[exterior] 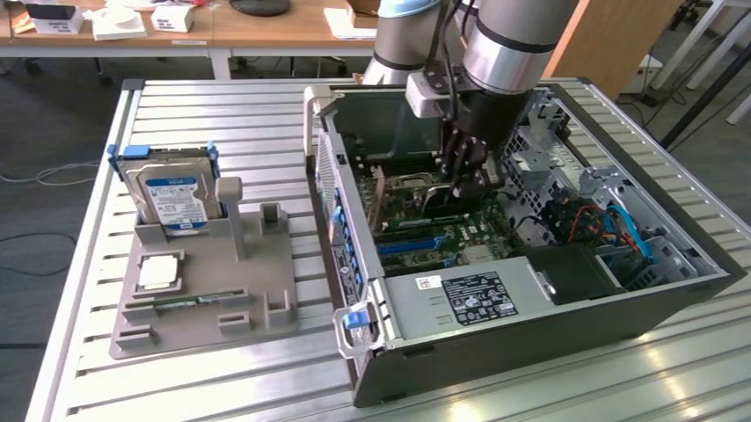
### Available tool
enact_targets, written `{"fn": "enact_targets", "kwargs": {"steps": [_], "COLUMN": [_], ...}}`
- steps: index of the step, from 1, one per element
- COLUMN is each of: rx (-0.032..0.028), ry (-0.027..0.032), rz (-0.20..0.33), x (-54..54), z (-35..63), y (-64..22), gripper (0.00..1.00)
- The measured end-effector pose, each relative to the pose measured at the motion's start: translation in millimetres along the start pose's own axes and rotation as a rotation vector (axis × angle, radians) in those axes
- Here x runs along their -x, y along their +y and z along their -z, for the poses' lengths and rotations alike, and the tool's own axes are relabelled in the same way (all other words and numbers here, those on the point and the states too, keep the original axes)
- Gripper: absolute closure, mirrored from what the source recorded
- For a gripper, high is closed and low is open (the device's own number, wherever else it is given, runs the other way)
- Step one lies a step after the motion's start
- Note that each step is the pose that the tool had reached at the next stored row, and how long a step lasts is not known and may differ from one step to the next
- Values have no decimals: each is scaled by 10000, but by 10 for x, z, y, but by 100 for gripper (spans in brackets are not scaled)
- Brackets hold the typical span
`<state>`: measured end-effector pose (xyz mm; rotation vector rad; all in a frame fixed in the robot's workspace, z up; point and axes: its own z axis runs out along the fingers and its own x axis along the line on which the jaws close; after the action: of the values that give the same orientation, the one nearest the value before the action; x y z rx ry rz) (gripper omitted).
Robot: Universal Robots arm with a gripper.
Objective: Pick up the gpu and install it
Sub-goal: 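Insert the gpu into the slot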
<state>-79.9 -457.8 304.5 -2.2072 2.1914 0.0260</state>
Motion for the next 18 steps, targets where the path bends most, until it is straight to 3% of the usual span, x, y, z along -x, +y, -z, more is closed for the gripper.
{"fn": "enact_targets", "kwargs": {"steps": [6, 18], "rx": [0, 1], "ry": [-1, 1], "rz": [0, 2], "x": [-4, -4], "z": [-66, -73], "y": [1, 25], "gripper": [73, 73]}}
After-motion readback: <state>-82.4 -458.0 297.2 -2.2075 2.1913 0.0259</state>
